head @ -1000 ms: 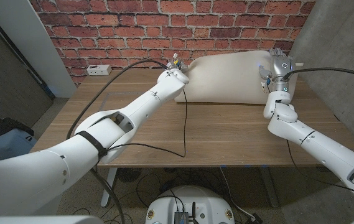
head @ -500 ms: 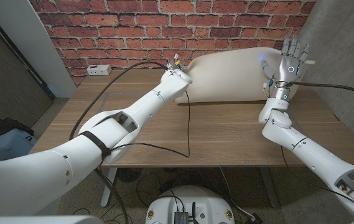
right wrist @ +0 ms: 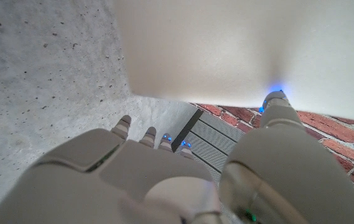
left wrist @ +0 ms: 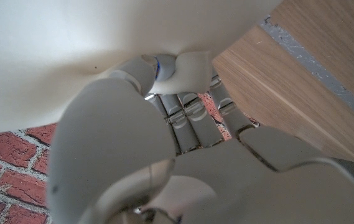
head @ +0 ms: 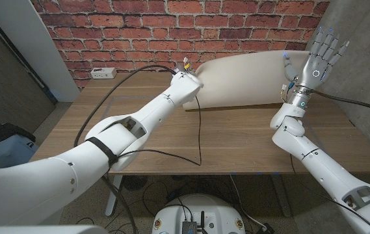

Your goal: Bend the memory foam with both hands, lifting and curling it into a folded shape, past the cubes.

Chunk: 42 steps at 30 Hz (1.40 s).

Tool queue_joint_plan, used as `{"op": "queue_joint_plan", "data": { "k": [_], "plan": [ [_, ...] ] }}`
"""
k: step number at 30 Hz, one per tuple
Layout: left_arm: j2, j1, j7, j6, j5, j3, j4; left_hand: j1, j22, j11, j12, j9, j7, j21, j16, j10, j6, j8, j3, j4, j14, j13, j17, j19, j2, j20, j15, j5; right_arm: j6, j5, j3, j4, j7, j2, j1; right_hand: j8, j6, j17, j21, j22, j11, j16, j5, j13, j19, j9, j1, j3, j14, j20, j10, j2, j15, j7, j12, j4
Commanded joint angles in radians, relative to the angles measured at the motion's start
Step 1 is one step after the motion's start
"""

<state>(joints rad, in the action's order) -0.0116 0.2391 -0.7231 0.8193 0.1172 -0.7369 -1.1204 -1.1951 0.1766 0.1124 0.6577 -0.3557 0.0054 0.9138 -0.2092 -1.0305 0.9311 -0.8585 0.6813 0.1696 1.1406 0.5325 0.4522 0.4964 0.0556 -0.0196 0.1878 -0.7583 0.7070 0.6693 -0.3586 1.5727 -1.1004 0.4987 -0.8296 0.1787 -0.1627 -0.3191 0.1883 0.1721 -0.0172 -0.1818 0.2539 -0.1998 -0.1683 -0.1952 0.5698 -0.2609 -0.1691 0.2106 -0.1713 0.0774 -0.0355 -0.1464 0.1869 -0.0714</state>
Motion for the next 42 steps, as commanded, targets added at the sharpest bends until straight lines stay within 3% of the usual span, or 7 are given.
{"op": "queue_joint_plan", "data": {
  "k": [1,7,17,20,24,34,42],
  "plan": [
    [0.029,-0.021,-0.026,0.024,0.017,0.012,0.037,0.0,0.002,0.011,0.034,-0.005,0.006,0.006,-0.005,-0.033,0.009,-0.008,0.01,-0.002,0.013,0.188,0.003,0.012,0.006,0.002,0.004,-0.011,-0.093,0.236,0.231,-0.045,-0.017,-0.256,-0.046,0.034,0.084,0.0,0.04,0.01,-0.084,-0.099,0.02,-0.031,0.119,-0.007,-0.036,0.012,0.206,-0.002,0.077,-0.032,-0.012,0.101,0.098,0.009],
    [0.032,-0.029,-0.021,0.023,0.023,0.008,0.04,0.001,0.001,0.011,0.034,-0.005,0.003,0.007,-0.005,-0.033,0.004,-0.008,0.015,-0.002,0.013,0.187,0.005,0.013,0.007,0.003,0.005,-0.016,-0.025,0.248,0.268,-0.066,-0.017,-0.348,-0.016,0.067,0.156,-0.062,0.078,0.021,-0.072,-0.18,0.026,-0.109,0.275,-0.034,-0.061,0.041,0.308,0.002,0.095,-0.034,0.0,0.146,0.175,0.004],
    [0.033,-0.033,-0.016,0.017,0.042,0.019,0.05,0.003,0.002,0.013,0.034,-0.003,0.002,0.009,-0.005,-0.032,0.005,-0.011,0.02,-0.004,0.012,0.186,0.01,0.011,0.008,0.002,0.005,-0.024,0.195,0.072,0.106,-0.009,0.051,-0.216,0.006,0.062,0.103,-0.119,0.084,0.029,-0.135,-0.205,0.022,-0.181,0.333,-0.069,-0.114,0.09,0.285,0.006,0.04,-0.011,-0.031,0.193,0.221,0.013],
    [0.039,-0.039,-0.019,0.019,0.053,0.029,0.062,0.004,0.002,0.011,0.035,-0.004,0.004,0.01,-0.006,-0.033,0.003,-0.012,0.021,-0.004,0.014,0.187,0.011,0.011,0.009,0.001,0.003,-0.026,0.074,0.066,0.112,-0.021,-0.017,-0.199,-0.026,0.104,0.183,-0.154,0.126,0.037,-0.103,-0.255,0.016,-0.219,0.457,-0.088,-0.102,0.093,0.366,0.002,0.11,-0.034,-0.002,0.175,0.294,-0.002],
    [0.052,-0.053,-0.028,0.014,0.06,0.037,0.097,0.005,0.002,0.008,0.037,-0.001,0.005,0.012,-0.006,-0.031,0.005,-0.013,0.024,-0.004,0.015,0.189,0.013,0.012,0.012,0.001,0.002,-0.03,-0.131,0.278,0.247,-0.06,-0.017,-0.331,-0.075,0.169,0.324,-0.225,0.208,0.048,-0.05,-0.349,-0.024,-0.271,0.669,-0.116,-0.077,0.086,0.523,-0.016,0.233,-0.075,0.056,0.149,0.42,-0.037],
    [0.093,-0.102,-0.036,-0.023,0.086,0.048,0.218,0.004,0.002,0.007,0.04,0.001,0.008,0.015,-0.008,-0.032,0.005,-0.015,0.028,-0.002,0.018,0.192,0.018,0.013,0.013,-0.002,0.001,-0.036,-0.544,0.736,0.531,-0.071,-0.017,-0.59,-0.156,0.193,0.335,-0.295,0.228,0.059,-0.011,-0.419,-0.034,-0.315,0.689,-0.142,0.091,0.014,0.553,-0.096,0.261,-0.142,0.113,0.122,0.472,-0.103],
    [0.12,-0.136,-0.028,-0.063,0.096,0.036,0.299,0.005,0.002,0.006,0.041,-0.001,0.009,0.018,-0.009,-0.032,0.003,-0.018,0.031,-0.003,0.022,0.191,0.021,0.016,0.014,-0.001,0.003,-0.041,-0.615,0.795,0.496,-0.069,-0.017,-0.525,-0.201,0.383,0.569,-0.389,0.319,0.097,0.049,-0.579,-0.03,-0.402,0.784,-0.236,0.259,-0.002,0.698,-0.186,0.478,-0.122,0.191,0.086,0.593,-0.105]
  ]
}}
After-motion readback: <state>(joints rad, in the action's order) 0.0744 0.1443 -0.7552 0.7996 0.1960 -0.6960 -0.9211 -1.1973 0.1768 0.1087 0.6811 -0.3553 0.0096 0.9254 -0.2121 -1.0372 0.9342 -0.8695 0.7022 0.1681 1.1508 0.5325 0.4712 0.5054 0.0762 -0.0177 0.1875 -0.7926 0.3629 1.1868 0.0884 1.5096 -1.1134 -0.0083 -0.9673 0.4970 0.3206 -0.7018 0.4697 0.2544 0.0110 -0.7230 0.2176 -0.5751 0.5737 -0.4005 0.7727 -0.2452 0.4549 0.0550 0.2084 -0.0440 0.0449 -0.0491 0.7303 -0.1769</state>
